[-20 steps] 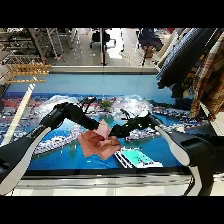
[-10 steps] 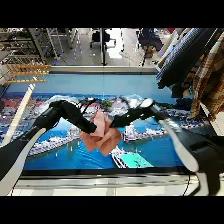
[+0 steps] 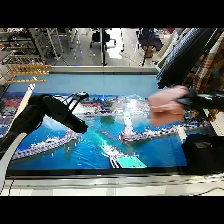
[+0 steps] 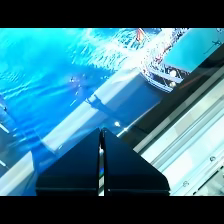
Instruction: Fold the clothes and pants, and hang the long-sleeved shirts on hangers.
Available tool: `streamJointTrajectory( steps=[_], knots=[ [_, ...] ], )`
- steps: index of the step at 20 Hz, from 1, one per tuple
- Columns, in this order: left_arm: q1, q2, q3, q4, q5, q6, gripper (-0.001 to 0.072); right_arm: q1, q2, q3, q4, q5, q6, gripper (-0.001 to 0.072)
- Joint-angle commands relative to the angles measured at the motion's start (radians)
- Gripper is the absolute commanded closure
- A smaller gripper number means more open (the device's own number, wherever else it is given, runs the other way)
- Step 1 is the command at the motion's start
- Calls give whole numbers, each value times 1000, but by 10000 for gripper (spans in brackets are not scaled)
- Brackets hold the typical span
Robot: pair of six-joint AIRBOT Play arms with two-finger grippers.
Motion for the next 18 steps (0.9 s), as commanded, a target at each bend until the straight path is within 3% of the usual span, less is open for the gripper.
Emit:
streamJointTrajectory(
  steps=[1, 4, 6, 9, 12, 13, 14, 15, 18],
  knots=[
    [6, 11, 0, 3, 10, 1, 699, -404, 169, -170, -56, 9, 1, 694],
    [6, 7, 0, 3, -11, 1, 699, -700, 291, -457, -205, -50, -69, 693],
    [6, 2, 0, 3, -39, 1, 699, -833, 368, -667, -222, -153, -130, 693],
    [7, -9, 0, 3, -54, 1, 699, -892, 426, -893, -258, -369, -156, 693],
    [7, -19, 0, 3, -53, 1, 699, -888, 401, -937, -279, -532, -156, 682],
    [7, -19, 0, 3, -53, 1, 699, -888, 396, -915, -297, -552, -156, 493],
    [8, -18, 0, 3, -53, 1, 699, -888, 395, -885, -328, -556, -157, 215],
    [9, -18, 0, 7, -53, 1, 699, -888, 395, -849, -378, -544, -157, 9],
    [14, -9, 1, 83, -35, 1, 699, -879, 395, -694, -516, -413, -193, 10]
  ],
)
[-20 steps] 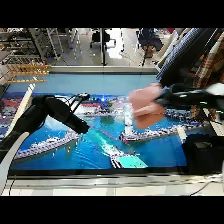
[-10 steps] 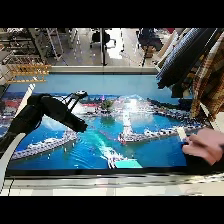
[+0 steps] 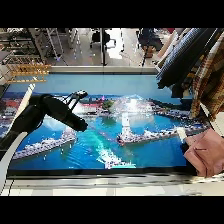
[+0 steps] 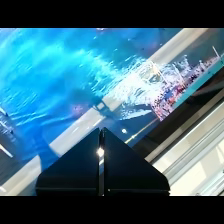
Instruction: Fold the clothes and pants, and hang the long-sleeved shirts on hangers.
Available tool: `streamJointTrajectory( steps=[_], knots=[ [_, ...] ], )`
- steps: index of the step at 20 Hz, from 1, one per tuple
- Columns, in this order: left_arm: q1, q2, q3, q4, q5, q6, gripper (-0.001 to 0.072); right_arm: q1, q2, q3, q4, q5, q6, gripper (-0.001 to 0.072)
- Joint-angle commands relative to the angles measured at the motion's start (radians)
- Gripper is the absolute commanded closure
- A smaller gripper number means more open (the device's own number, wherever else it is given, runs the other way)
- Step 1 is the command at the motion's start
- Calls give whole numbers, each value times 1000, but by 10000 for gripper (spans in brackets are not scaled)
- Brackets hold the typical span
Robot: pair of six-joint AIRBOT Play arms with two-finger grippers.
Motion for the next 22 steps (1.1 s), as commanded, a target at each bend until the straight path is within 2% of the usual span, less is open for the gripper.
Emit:
streamJointTrajectory(
  steps=[1, 4, 7, 10, 11, 12, 13, 14, 15, 19, 22],
  knots=[
    [11, 14, 1, 98, 30, 0, 699, 17, 1, 150, -111, 77, -28, 11],
    [42, 42, 1, 337, 87, -21, 698, 174, 1, 273, 43, 101, -29, 11],
    [119, 79, 0, 582, 126, -256, 699, 487, -6, 268, 132, 169, -29, 13],
    [234, 166, 0, 578, 29, -314, 699, 814, -32, 214, 88, 134, -27, 18],
    [264, 187, 0, 584, -24, -344, 699, 909, -45, 198, 57, 89, -20, 93],
    [291, 205, 0, 585, -45, -426, 698, 988, -62, 193, 16, 38, -5, 286],
    [309, 214, 0, 586, -43, -494, 699, 1044, -76, 193, -14, -14, -4, 441],
    [323, 218, 0, 586, -43, -513, 698, 1081, -85, 193, -30, -72, -5, 597],
    [332, 217, 0, 586, -43, -513, 698, 1105, -90, 193, -34, -145, -5, 690],
    [336, 213, 0, 589, -43, -513, 699, 1123, -89, 194, -21, -476, -6, 690],
    [336, 213, 0, 589, -43, -513, 698, 1123, -89, 194, -23, -638, -6, 690]
  ],
)
